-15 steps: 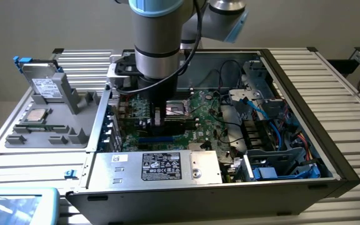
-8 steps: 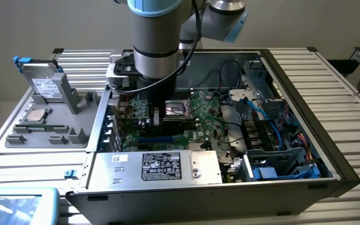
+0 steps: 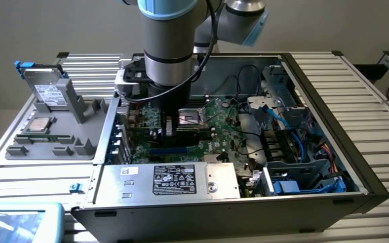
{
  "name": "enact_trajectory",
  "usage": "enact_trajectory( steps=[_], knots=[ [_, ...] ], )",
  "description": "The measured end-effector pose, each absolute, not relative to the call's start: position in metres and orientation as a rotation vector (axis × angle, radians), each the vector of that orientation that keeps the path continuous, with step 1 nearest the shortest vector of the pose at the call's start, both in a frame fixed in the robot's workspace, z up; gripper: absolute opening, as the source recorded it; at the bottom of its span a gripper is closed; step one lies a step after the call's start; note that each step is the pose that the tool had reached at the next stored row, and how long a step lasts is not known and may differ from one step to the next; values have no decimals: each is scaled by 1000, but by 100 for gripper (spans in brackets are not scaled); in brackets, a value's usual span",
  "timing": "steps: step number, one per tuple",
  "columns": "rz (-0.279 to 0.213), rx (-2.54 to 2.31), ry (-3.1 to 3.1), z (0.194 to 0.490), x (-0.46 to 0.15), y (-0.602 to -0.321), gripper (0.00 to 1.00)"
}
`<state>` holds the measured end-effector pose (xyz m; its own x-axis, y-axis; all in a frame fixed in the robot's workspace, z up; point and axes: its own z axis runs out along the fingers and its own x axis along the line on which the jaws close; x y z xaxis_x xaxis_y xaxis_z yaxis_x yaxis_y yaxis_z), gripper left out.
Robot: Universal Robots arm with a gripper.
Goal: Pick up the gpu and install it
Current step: 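Insert the gpu into the slot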
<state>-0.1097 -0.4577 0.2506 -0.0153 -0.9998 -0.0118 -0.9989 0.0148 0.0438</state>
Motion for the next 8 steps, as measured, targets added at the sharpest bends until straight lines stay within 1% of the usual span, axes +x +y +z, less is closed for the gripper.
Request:
enact_trajectory(
  steps=[8],
  knots=[
    [-62, 2188, -2222, 250, -110, -457, 29]
  ],
)
